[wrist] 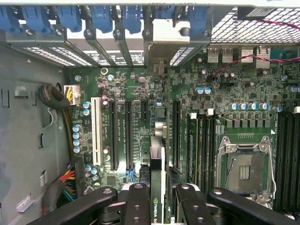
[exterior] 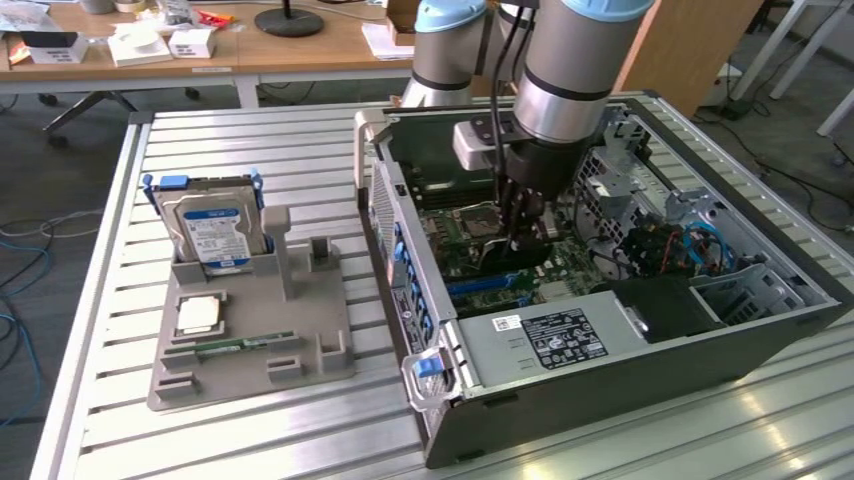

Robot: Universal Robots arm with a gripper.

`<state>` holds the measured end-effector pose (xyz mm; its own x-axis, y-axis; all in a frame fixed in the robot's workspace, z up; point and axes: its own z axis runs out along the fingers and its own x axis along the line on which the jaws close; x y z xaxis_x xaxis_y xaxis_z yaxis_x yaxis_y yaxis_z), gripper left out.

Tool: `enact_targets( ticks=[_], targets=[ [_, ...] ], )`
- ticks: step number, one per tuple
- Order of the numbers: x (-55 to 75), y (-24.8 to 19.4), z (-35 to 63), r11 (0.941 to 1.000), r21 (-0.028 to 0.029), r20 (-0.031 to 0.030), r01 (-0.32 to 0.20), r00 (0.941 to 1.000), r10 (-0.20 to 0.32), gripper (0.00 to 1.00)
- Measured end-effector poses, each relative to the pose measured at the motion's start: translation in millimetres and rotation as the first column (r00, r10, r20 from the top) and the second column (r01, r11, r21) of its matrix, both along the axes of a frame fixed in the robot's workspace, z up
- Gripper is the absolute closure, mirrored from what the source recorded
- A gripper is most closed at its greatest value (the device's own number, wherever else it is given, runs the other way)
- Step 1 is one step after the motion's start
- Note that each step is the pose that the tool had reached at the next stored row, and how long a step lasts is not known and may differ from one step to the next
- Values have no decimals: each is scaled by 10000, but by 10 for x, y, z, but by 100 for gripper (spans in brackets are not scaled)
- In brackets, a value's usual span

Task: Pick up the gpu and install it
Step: 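Insert the gpu into the slot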

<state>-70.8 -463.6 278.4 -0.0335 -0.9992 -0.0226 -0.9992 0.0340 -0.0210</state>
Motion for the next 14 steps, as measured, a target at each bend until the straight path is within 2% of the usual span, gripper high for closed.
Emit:
enact_targets(
  ticks=[14],
  targets=[
    [-44, 5, -3, 10000, -4, -3, -2, 10000, 2, 74]
  ],
)
